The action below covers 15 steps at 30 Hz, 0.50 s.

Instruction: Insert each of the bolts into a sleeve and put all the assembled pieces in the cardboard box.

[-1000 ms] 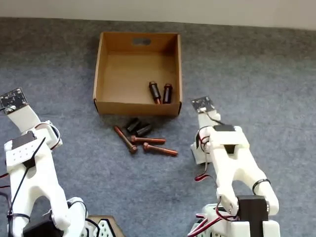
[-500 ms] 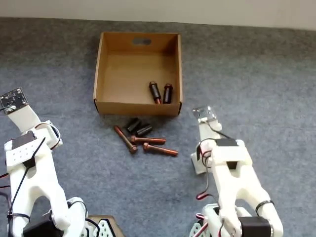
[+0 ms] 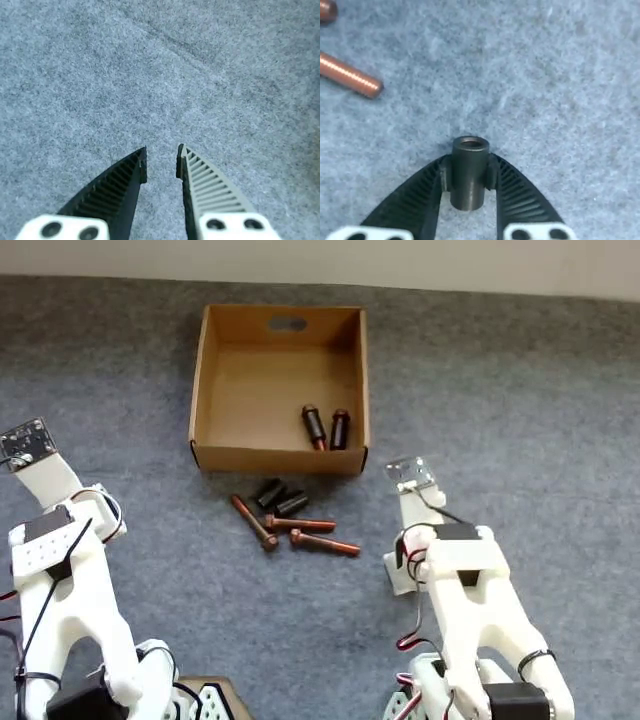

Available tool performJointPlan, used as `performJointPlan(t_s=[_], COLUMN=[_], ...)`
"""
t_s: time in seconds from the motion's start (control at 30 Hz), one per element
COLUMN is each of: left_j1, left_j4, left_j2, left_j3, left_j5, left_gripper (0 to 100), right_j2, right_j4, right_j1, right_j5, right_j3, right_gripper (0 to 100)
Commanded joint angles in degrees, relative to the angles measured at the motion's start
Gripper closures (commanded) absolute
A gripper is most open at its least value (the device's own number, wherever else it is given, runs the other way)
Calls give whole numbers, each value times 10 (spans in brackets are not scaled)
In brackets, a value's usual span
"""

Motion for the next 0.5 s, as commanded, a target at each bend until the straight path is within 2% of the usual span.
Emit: performJointPlan(t_s=[0.0, 0.2, 0.27, 0.33, 0.47], left_j1=[9, 8, 8, 10, 12], left_j4=[-4, -4, -4, -4, -4], left_j2=[-1, -1, 0, 0, 0], left_j3=[-12, -12, -12, -12, -12], left_j5=[1, 1, 1, 1, 1], left_gripper=[878, 878, 878, 878, 876], right_j2=[-13, 12, 30, 39, 5], right_j4=[-5, -41, -41, -41, -27], right_j1=[-3, -2, -2, 0, 1], right_j5=[6, 6, 6, 11, 15], right_j3=[-5, 5, 4, 3, 2], right_gripper=[881, 884, 914, 992, 994])
